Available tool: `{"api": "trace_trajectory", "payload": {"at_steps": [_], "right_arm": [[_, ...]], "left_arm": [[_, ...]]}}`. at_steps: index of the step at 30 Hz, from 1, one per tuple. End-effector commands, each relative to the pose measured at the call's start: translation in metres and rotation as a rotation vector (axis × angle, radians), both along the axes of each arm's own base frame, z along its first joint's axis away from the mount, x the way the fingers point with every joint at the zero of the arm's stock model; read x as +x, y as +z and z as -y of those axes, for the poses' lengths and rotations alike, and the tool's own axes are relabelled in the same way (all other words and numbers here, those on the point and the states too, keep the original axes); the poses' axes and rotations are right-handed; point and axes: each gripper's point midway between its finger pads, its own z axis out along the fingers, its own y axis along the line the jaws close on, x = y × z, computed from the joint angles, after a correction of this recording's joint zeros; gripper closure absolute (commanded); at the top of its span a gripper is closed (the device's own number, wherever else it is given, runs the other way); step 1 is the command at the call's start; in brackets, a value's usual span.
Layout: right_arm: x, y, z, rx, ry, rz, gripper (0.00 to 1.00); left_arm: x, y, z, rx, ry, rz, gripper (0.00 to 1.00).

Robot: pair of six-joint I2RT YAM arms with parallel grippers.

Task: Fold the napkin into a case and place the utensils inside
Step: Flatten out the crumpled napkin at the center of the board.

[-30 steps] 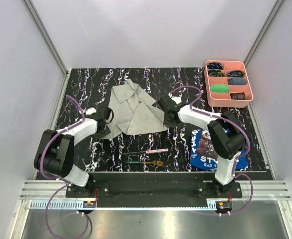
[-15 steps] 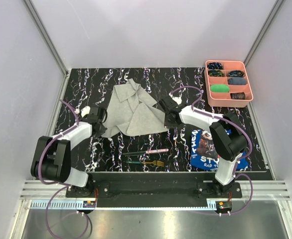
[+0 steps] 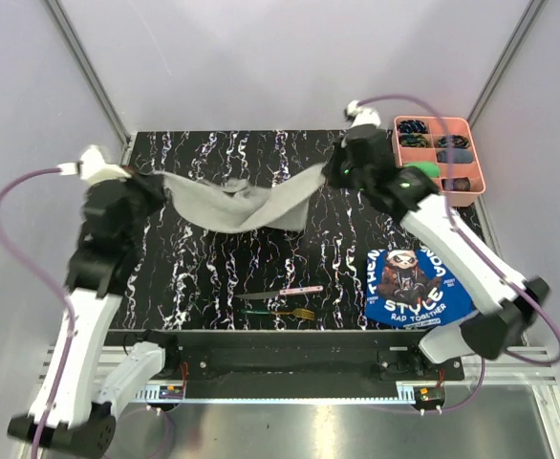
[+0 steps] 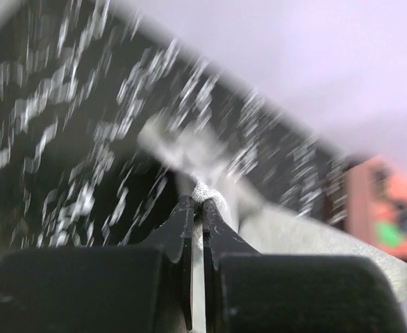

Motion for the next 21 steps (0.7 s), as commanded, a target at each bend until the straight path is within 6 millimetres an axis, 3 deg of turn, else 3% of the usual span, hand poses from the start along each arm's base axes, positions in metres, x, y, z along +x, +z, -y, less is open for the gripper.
{"api": "trace_trajectory", "payload": {"at_steps": [1, 3, 4, 7, 12, 14, 17, 20, 21], "right_arm": [[-0.029, 0.124, 0.008, 0.103, 0.115, 0.260, 1.00], [-0.043, 0.156, 0.011, 0.143, 0.157, 0.328, 1.00], [-0.049, 0.177, 0.013, 0.160, 0.174, 0.375, 1.00], [-0.069, 0.217, 0.016, 0.224, 0.231, 0.472, 1.00], [-0.096, 0.268, 0.019, 0.310, 0.310, 0.635, 1.00], [-0.093, 0.273, 0.022, 0.310, 0.285, 0.655, 1.00], [-0.070, 0.267, 0.022, 0.271, 0.216, 0.646, 1.00], [-0.036, 0.253, 0.009, 0.213, 0.178, 0.625, 1.00], [-0.013, 0.236, -0.002, 0.175, 0.174, 0.598, 1.00]], "left_arm": [[-0.051, 0.119, -0.023, 0.035, 0.048, 0.309, 1.00], [-0.070, 0.151, -0.027, 0.040, 0.051, 0.392, 1.00], [-0.088, 0.178, -0.030, 0.033, 0.052, 0.463, 1.00], [-0.116, 0.218, -0.034, 0.029, 0.050, 0.567, 1.00], [-0.129, 0.251, -0.034, 0.033, 0.035, 0.646, 1.00], [-0.129, 0.257, -0.037, 0.030, 0.055, 0.660, 1.00], [-0.111, 0.251, -0.044, 0.040, 0.111, 0.628, 1.00], [-0.077, 0.230, -0.047, 0.078, 0.151, 0.543, 1.00], [-0.059, 0.219, -0.046, 0.093, 0.160, 0.501, 1.00]]}}
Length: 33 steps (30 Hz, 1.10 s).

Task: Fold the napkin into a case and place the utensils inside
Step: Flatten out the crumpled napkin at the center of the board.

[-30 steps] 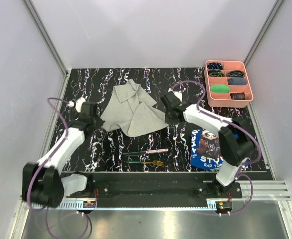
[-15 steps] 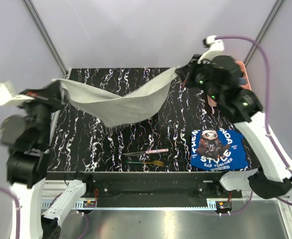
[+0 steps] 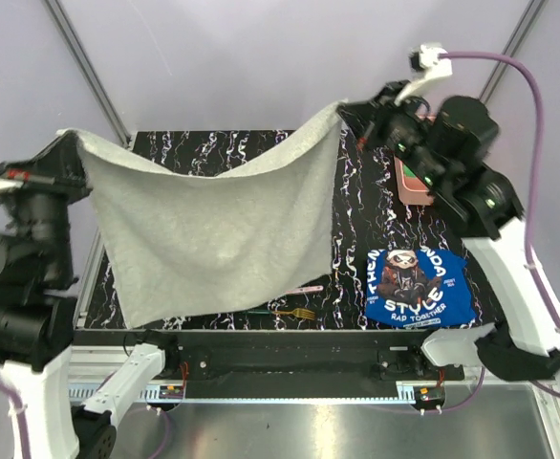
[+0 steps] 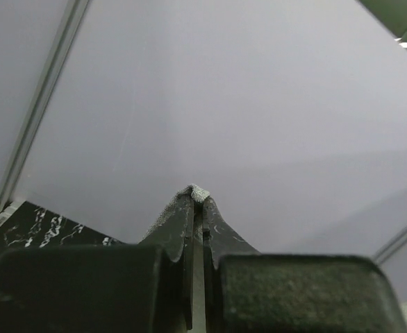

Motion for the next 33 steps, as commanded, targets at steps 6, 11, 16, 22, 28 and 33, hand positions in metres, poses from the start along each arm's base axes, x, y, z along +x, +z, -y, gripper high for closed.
{"api": "trace_trajectory", "payload": {"at_steps": [6, 11, 16, 22, 28, 33], "right_arm": [[0.157, -0.077, -0.044, -0.135, -0.108, -0.083, 1.00], [0.249, -0.157, -0.055, -0.163, -0.113, -0.182, 1.00], [0.322, -0.214, -0.058, -0.127, -0.109, -0.230, 1.00], [0.386, -0.302, -0.056, -0.076, -0.152, -0.265, 0.33], [0.397, -0.331, -0.043, -0.098, -0.219, -0.289, 0.00], [0.364, -0.344, -0.035, -0.143, -0.210, -0.436, 0.00]], "left_arm": [[0.146, -0.100, -0.023, 0.071, 0.276, -0.317, 1.00], [0.221, -0.176, -0.058, 0.049, 0.408, -0.492, 1.00], [0.308, -0.290, -0.104, 0.050, 0.542, -0.698, 1.00], [0.386, -0.382, -0.122, 0.057, 0.509, -0.841, 0.82], [0.402, -0.361, -0.127, 0.064, 0.466, -0.862, 0.23], [0.372, -0.366, -0.099, -0.010, 0.333, -0.905, 0.19]]}}
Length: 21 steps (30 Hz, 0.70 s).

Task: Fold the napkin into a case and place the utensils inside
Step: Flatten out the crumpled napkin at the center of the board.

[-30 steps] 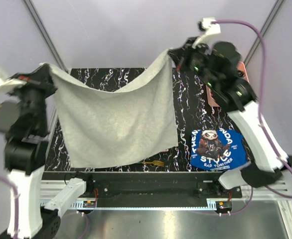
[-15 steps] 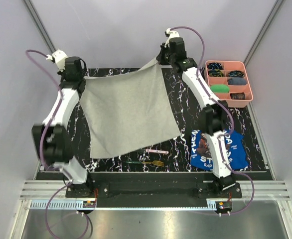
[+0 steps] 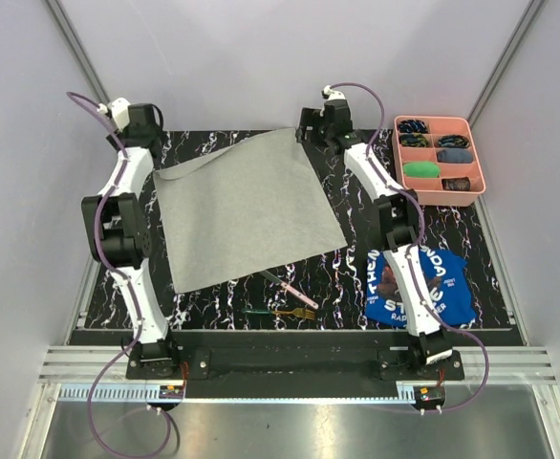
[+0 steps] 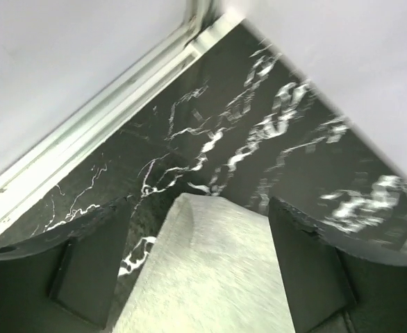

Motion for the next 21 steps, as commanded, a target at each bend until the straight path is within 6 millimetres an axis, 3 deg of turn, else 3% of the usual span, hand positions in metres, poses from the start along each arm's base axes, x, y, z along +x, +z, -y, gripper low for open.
{"api": "trace_trajectory", "payload": {"at_steps": [1, 2, 3, 5, 7, 8, 9, 11, 13, 14, 15, 17, 18, 19, 21], "right_arm": [[-0.027, 0.074, -0.001, 0.048, 0.015, 0.024, 0.03], [-0.035, 0.074, -0.002, 0.049, 0.021, -0.006, 0.06], [-0.042, 0.060, -0.002, 0.057, 0.017, -0.056, 0.09], [-0.058, 0.050, -0.011, 0.082, 0.041, -0.131, 0.17], [-0.076, 0.037, -0.025, 0.129, 0.091, -0.220, 0.31], [-0.087, 0.036, -0.032, 0.142, 0.101, -0.255, 0.32], [-0.098, 0.019, -0.036, 0.136, 0.109, -0.306, 0.34], [-0.119, 0.022, -0.048, 0.149, 0.155, -0.344, 0.39], [-0.137, 0.002, -0.048, 0.121, 0.161, -0.403, 0.39], [-0.144, 0.011, -0.046, 0.123, 0.163, -0.397, 0.41], [-0.157, -0.006, -0.040, 0.107, 0.154, -0.446, 0.41], [-0.168, 0.008, -0.037, 0.117, 0.159, -0.427, 0.41], [-0.180, -0.006, -0.030, 0.101, 0.146, -0.464, 0.41], [-0.184, 0.009, -0.024, 0.096, 0.130, -0.439, 0.41], [-0.204, -0.002, -0.004, 0.033, 0.077, -0.495, 0.33]], "left_arm": [[-0.016, 0.048, 0.038, -0.146, -0.124, 0.113, 0.21], [-0.025, 0.035, 0.046, -0.185, -0.145, 0.087, 0.31], [-0.029, 0.028, 0.053, -0.224, -0.163, 0.077, 0.37], [-0.037, 0.006, 0.069, -0.321, -0.177, 0.052, 0.44], [-0.039, -0.009, 0.086, -0.426, -0.225, 0.038, 0.52], [-0.041, -0.017, 0.091, -0.450, -0.240, 0.023, 0.55], [-0.047, -0.030, 0.095, -0.474, -0.245, -0.002, 0.65], [-0.058, -0.051, 0.110, -0.545, -0.275, -0.043, 0.67], [-0.065, -0.062, 0.114, -0.573, -0.272, -0.061, 0.65], [-0.068, -0.069, 0.113, -0.572, -0.268, -0.075, 0.64], [-0.068, -0.072, 0.113, -0.563, -0.274, -0.081, 0.60], [-0.065, -0.084, 0.111, -0.579, -0.273, -0.120, 0.59], [-0.065, -0.086, 0.110, -0.601, -0.282, -0.132, 0.59], [-0.066, -0.087, 0.111, -0.625, -0.297, -0.136, 0.61], [-0.084, -0.084, 0.115, -0.627, -0.271, -0.142, 0.60]]}}
